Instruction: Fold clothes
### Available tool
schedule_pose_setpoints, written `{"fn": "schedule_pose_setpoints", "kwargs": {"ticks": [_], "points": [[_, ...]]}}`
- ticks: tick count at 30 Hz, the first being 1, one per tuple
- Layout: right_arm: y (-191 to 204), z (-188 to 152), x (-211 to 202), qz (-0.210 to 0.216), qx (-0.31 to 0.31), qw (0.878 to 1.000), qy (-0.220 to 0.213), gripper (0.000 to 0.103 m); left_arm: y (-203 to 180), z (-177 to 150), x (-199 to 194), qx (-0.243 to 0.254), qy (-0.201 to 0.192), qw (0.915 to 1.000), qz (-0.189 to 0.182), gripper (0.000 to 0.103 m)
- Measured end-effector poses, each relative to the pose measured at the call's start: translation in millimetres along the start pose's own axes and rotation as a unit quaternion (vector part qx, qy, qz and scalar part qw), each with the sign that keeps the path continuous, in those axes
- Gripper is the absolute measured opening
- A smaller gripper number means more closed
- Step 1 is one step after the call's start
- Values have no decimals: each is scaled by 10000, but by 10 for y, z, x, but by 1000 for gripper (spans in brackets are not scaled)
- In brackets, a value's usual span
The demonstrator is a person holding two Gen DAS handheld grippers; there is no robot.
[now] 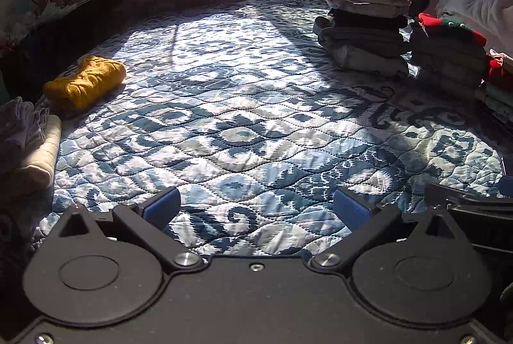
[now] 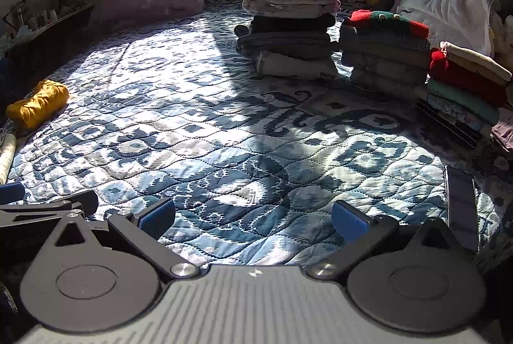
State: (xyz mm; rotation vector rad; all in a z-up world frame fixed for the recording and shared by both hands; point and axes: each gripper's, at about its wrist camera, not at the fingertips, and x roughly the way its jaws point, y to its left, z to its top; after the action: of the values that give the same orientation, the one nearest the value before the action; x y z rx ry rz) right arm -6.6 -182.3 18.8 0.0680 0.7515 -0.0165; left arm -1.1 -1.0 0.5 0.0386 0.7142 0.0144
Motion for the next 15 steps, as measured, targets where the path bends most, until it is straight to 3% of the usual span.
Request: {"fn": "schedule_pose_setpoints", "kwargs": {"ticks": [15], "points": [[-12, 7, -70, -27, -31, 10000, -45, 103, -35, 31, -57, -8, 62, 10000, 0, 102]]}}
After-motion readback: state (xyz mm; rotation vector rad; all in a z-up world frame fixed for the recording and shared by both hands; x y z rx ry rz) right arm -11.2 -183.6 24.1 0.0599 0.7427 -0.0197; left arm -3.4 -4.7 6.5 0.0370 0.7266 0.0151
